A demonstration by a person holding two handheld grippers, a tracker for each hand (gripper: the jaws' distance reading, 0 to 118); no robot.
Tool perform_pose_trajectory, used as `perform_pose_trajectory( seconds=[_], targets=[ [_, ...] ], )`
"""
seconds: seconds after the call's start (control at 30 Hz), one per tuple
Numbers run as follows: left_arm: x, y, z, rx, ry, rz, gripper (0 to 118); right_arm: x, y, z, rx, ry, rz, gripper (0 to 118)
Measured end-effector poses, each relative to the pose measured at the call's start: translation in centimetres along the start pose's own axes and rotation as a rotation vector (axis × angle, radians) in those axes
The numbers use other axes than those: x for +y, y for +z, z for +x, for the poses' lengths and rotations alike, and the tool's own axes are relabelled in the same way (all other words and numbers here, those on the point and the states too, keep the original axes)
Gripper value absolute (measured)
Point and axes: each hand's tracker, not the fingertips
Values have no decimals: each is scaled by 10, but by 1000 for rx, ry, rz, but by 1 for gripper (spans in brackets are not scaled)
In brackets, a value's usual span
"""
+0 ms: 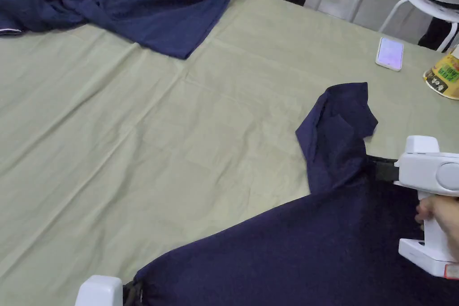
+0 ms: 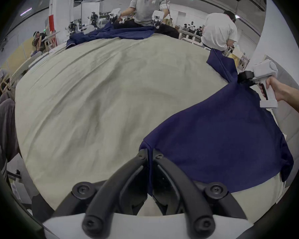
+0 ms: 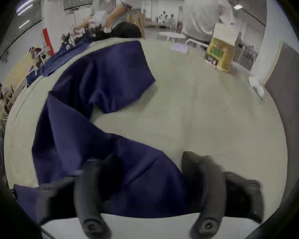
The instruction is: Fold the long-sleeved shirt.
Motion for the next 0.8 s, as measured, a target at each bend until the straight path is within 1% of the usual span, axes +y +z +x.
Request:
perform_pose_trajectory(
  seconds=[0.03,0.07,0.1,0.13,0.17,0.2,0.27,0.37,0.43,0.5,0.6,0.67,0.73,0.8],
  targets=[
    [1,2,-3,-16,34,3,6,-1,7,-3,4,17,12,4],
    [2,5,-5,-34,45,10,6,-4,19,-7,17,66,64,3],
    [3,8,-6,-30,45,7,6,-7,34,-8,10,80,85,3],
    [6,15,-8,-44,54,14,6,-8,49,-8,67,89,101,3],
    [9,22,-9,-57,58,29,6,-6,64,-6,63,96,137,3],
    [13,31,-10,-72,70,61,6,-6,82,-3,50,92,184,3],
    [23,51,-8,-110,49,108,6,-6,125,12,114,-2,276,3],
    [38,82,0,-133,-6,210,6,-5,190,30,121,-26,400,3],
    [49,100,5,-151,-10,266,6,-7,237,34,99,-9,476,3],
    [61,117,13,-169,-30,324,6,-6,282,43,97,-15,544,3],
    [84,142,27,-189,-72,420,6,-7,351,54,67,-30,657,3],
    [103,158,37,-204,-104,473,6,-7,391,58,28,-21,716,3],
    [127,173,44,-225,-97,524,6,-9,427,61,-3,-26,760,3],
    [157,191,54,-247,-107,589,6,-9,462,63,-41,-11,809,3]
  ],
)
